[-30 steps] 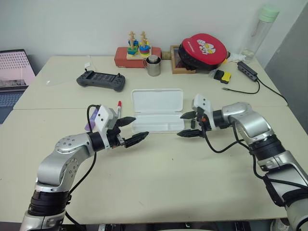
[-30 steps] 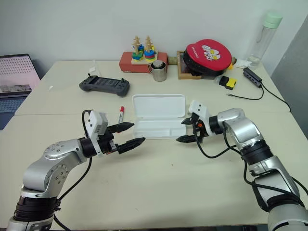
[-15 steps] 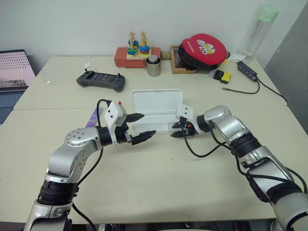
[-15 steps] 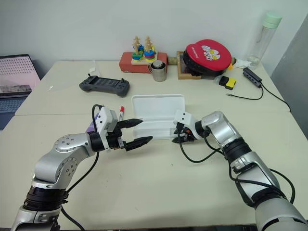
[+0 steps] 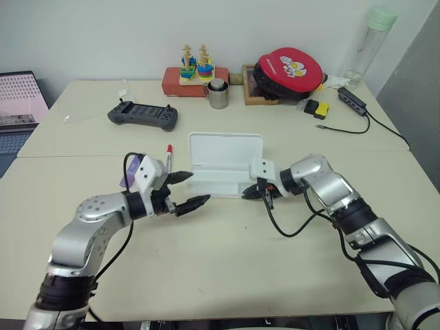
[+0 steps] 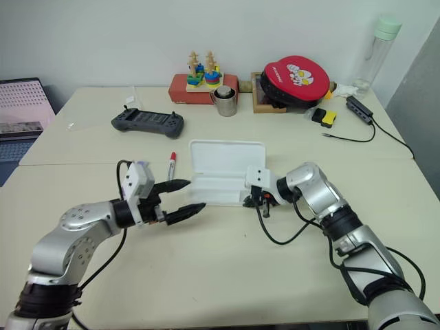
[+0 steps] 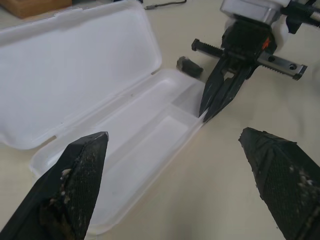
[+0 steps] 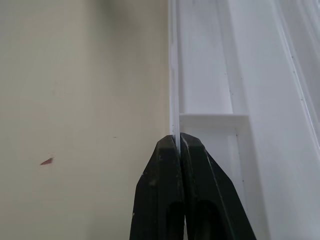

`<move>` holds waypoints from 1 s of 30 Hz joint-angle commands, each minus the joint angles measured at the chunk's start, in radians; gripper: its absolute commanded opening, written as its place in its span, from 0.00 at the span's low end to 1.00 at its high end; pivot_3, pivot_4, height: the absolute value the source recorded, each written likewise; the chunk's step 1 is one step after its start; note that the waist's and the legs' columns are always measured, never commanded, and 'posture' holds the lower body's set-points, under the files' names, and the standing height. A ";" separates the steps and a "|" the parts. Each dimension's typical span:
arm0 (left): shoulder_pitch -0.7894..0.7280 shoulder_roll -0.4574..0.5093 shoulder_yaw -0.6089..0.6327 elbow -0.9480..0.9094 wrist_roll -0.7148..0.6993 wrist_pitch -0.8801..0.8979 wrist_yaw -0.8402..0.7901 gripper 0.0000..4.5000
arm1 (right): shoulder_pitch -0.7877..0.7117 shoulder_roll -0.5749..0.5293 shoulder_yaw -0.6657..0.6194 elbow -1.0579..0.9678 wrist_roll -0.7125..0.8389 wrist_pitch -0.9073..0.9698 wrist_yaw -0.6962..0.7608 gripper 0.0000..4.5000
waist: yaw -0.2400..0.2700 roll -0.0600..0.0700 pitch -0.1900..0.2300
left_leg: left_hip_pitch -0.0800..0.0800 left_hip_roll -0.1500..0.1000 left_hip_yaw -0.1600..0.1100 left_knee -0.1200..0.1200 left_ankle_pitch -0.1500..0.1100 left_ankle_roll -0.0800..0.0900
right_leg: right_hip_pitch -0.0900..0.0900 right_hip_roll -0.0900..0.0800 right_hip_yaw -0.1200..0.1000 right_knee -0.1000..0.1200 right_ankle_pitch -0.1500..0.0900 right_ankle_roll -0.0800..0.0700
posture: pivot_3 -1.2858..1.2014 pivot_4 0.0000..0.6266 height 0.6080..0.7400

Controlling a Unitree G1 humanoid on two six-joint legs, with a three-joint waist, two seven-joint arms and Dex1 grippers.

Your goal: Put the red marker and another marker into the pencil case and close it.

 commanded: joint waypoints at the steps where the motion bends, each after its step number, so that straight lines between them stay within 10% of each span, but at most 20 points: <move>1: 0.048 0.042 0.078 -0.077 -0.049 0.022 -0.009 1.00 | 0.040 -0.034 -0.002 -0.166 0.035 0.055 0.044 0.00 | 0.003 0.000 0.000 | 0.000 0.000 0.000 0.000 0.000 0.000 | 0.000 0.000 0.000 0.000 0.000 0.000 | 0.52 0.24 1.00; 13: 0.160 0.070 0.208 -0.098 -0.106 0.099 0.055 1.00 | 0.131 -0.059 0.029 -0.368 0.047 0.177 0.026 0.00 | 0.005 0.000 0.000 | 0.000 0.000 0.000 0.000 0.000 0.000 | 0.001 0.000 0.000 0.000 0.000 0.000 | 0.52 0.24 1.00; 30: 0.069 0.018 0.280 0.085 -0.066 0.165 0.295 1.00 | 0.018 -0.015 -0.235 -0.444 0.348 0.336 -0.035 0.91 | 0.007 0.000 0.000 | 0.000 0.000 -0.001 0.000 0.000 0.000 | 0.001 0.000 0.000 0.000 0.000 0.000 | 0.52 0.24 1.00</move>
